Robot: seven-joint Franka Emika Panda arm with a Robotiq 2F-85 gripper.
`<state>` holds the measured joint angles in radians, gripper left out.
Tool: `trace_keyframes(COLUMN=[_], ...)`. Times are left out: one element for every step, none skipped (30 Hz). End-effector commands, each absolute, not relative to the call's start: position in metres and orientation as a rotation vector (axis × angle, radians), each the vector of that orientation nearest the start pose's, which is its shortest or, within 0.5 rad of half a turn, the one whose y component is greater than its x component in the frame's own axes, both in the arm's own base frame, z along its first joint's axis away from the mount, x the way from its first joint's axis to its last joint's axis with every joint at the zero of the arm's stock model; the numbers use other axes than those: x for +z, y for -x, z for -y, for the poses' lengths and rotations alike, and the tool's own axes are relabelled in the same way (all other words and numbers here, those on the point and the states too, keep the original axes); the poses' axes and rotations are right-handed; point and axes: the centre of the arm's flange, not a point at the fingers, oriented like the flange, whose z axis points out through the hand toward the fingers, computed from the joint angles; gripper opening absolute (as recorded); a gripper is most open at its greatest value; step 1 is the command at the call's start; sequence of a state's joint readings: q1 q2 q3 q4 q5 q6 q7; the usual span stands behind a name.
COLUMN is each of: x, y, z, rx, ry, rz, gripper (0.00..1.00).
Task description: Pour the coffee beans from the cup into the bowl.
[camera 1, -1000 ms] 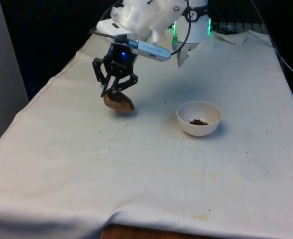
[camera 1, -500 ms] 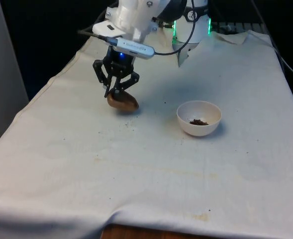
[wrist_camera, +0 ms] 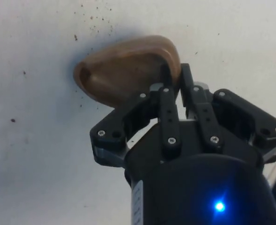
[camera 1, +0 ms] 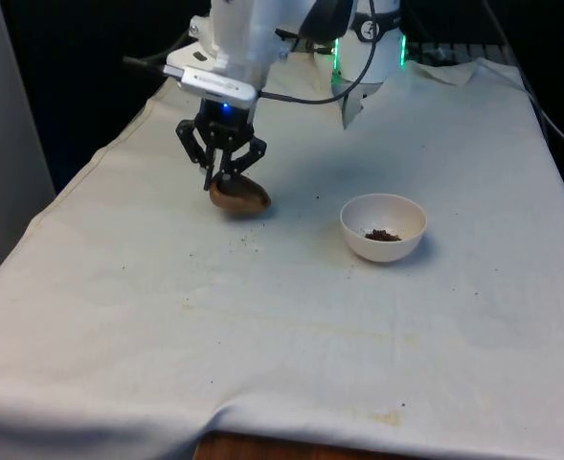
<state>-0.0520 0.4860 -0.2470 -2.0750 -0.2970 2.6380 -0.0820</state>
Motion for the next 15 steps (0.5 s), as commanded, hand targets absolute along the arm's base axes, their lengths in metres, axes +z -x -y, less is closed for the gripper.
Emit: trace_keyframes(x=[0.203,0.203,0.202,0.202,0.201,0.2,0.2,0.199,0.2,0.199,0.199,0.198,0.198,0.197,0.197], y=[-0.571,-0.571,-0.571,-0.57,-0.57,-0.569,-0.569,-0.569,-0.569,-0.568,-0.568,-0.568,-0.568,-0.567,-0.566], z=[0.169,0.171,0.172,0.174,0.176,0.18,0.181,0.183,0.183,0.184,0.186,0.187,0.188,0.19,0.193], rx=[-0.051,-0.049,-0.05,-0.048,-0.048,-0.048,-0.049,-0.048,-0.04,-0.048,-0.05,-0.048,-0.049,-0.049,-0.052], ry=[3.391,3.385,3.379,3.373,3.367,3.355,3.349,3.342,3.358,3.337,3.331,3.325,3.319,3.312,3.301], rz=[0.121,0.119,0.12,0.115,0.115,0.111,0.11,0.108,0.106,0.107,0.104,0.105,0.103,0.1,0.099], gripper=[0.01,0.01,0.01,0.01,0.01,0.01,0.01,0.01,0.01,0.01,0.01,0.01,0.01,0.01,0.01])
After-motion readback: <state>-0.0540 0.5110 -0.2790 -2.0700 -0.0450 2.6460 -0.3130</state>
